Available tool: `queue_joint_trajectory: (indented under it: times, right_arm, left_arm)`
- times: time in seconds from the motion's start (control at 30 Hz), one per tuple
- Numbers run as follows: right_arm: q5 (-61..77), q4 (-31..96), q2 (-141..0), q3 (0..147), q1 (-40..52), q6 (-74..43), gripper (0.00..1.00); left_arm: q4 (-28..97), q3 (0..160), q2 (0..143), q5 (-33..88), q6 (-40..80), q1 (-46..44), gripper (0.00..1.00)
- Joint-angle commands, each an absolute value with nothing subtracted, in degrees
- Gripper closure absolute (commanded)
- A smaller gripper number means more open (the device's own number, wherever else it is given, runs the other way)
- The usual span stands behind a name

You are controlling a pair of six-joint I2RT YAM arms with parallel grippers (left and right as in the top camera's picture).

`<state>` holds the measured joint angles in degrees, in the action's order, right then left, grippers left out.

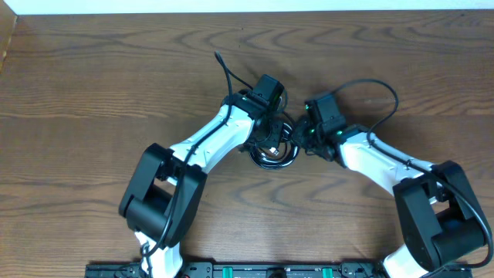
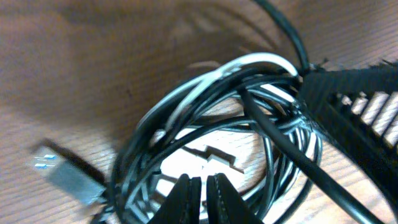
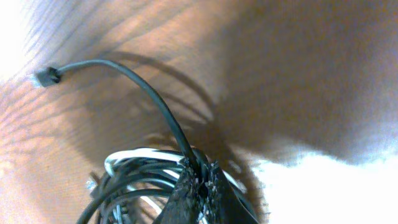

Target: Untangle cables

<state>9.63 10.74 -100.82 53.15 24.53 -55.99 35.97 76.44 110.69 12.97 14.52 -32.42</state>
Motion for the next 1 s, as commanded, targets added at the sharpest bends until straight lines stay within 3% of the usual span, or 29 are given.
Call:
queue_joint_trajectory:
  times: [0.0, 0.1, 0.3, 0.33, 0.57, 0.87, 0.97]
  right_arm:
    - [17.0, 14.5, -100.4, 58.5, 20.5, -42.5, 0.99]
    - [24.3, 20.5, -100.4, 63.6, 18.2, -32.8, 0.99]
    - [25.3, 31.4, -100.4, 69.8, 17.8, -18.0, 0.99]
    - [25.1, 31.6, -100.4, 69.8, 18.0, -17.5, 0.99]
    - [22.4, 31.3, -100.4, 69.6, 18.3, -15.2, 0.99]
    - [19.2, 30.8, -100.5, 69.6, 18.5, -14.7, 0.99]
    - [18.6, 30.9, -100.5, 69.6, 18.6, -15.6, 0.99]
  left_arm:
    - [35.2, 77.5, 103.3, 11.9, 13.6, -31.7, 0.87]
    - [34.0, 77.5, 99.7, 11.9, 13.6, -31.3, 0.86]
    - [29.8, 77.5, 97.6, 12.0, 14.4, -31.3, 0.83]
    - [29.0, 77.5, 97.8, 11.9, 15.2, -31.3, 0.78]
    - [31.3, 77.3, 102.7, 12.1, 19.8, -31.3, 0.78]
    - [32.7, 77.3, 112.7, 18.8, 17.7, -31.3, 0.81]
    - [32.1, 77.3, 115.2, 18.9, 17.9, -31.3, 0.87]
